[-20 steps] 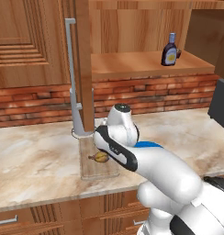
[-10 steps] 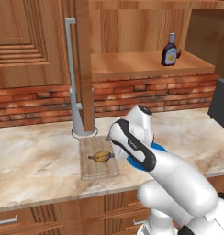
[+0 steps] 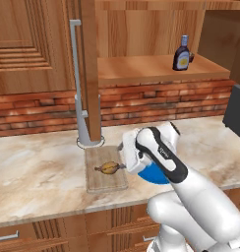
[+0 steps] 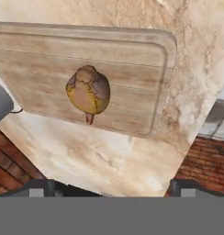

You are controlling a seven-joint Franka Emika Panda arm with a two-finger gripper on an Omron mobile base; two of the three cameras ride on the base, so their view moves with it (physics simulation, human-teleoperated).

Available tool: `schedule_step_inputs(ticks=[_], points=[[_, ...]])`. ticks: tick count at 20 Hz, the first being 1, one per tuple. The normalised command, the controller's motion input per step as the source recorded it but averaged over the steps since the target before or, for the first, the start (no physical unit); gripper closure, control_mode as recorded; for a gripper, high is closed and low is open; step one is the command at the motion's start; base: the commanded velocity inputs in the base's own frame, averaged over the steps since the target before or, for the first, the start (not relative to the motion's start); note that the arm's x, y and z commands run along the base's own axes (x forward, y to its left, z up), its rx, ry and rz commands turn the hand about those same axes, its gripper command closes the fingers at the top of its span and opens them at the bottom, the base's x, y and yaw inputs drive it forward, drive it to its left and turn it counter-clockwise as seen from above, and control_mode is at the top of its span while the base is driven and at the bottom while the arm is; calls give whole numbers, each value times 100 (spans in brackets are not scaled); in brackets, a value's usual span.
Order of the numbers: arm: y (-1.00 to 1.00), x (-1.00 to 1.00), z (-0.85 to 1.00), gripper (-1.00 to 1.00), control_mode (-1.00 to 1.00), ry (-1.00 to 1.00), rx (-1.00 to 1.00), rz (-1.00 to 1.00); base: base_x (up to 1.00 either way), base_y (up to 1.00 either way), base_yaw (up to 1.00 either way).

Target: Pick the chicken drumstick from the plate and place it on the cutting board. Then pick the condiment bottle from the cabinet and place it next to the cutting board.

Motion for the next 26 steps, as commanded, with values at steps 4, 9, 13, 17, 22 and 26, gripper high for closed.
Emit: schedule_step_inputs(ticks=[4,9,13,17,22,26], points=[[-6,0,5,-100,-100,0,29,-6,0,0,0],[-3,0,19,-100,-100,0,29,-7,0,0,0],[-1,0,29,-100,-100,4,24,-9,0,0,0],[-4,0,32,-100,-100,7,19,-10,0,0,0],[-15,0,38,-100,-100,6,14,-14,0,0,0],[-10,0,34,-100,-100,4,8,-14,0,0,0]])
